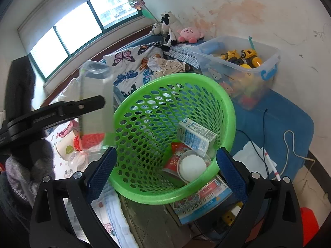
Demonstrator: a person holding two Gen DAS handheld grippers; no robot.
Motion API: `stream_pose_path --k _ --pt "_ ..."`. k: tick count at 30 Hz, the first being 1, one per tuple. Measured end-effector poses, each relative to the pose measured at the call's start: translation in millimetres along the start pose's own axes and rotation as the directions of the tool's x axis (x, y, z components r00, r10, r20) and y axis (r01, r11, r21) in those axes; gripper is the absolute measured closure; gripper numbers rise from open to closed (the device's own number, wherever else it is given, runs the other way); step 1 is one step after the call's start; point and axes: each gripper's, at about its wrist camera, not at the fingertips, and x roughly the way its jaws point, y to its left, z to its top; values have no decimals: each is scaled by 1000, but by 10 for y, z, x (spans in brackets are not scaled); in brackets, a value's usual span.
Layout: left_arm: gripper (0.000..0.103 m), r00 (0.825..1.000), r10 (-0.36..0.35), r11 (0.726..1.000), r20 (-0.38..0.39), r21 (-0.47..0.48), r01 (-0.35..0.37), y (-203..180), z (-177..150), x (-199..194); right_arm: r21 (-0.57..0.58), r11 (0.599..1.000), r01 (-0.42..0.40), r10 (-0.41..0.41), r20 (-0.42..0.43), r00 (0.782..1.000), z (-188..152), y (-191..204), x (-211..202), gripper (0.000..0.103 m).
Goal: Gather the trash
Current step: 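Carry the bottle and lid over the green basket and open both tools, then grasp the small clear cup with the left tool while the right tool approaches the red mesh net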
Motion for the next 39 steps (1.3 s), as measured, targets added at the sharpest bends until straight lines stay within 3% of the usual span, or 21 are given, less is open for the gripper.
stream_pose_path --k 5,9,19,27,39 --pt "54 999 6 999 -40 -33 -7 54 -45 170 0 1000 0 0 -3 1000 -21 -3 6 7" --pt "49 1000 -3 999 -30 -54 1 100 -91 156 -2 1000 -2 2 -5 1000 -32 1 6 7" --pt "49 999 34 999 -1 -6 -34 220 -277 -328 -13 1000 -20 20 2 1000 -88 88 -53 7" --pt "49 996 87 995 29 -60 -85 630 -520 -756 -41 999 -36 37 5 999 -96 242 -71 7" --pt "49 988 156 981 4 -121 -154 1040 -904 -789 -72 995 -71 71 -9 997 -119 439 -32 7"
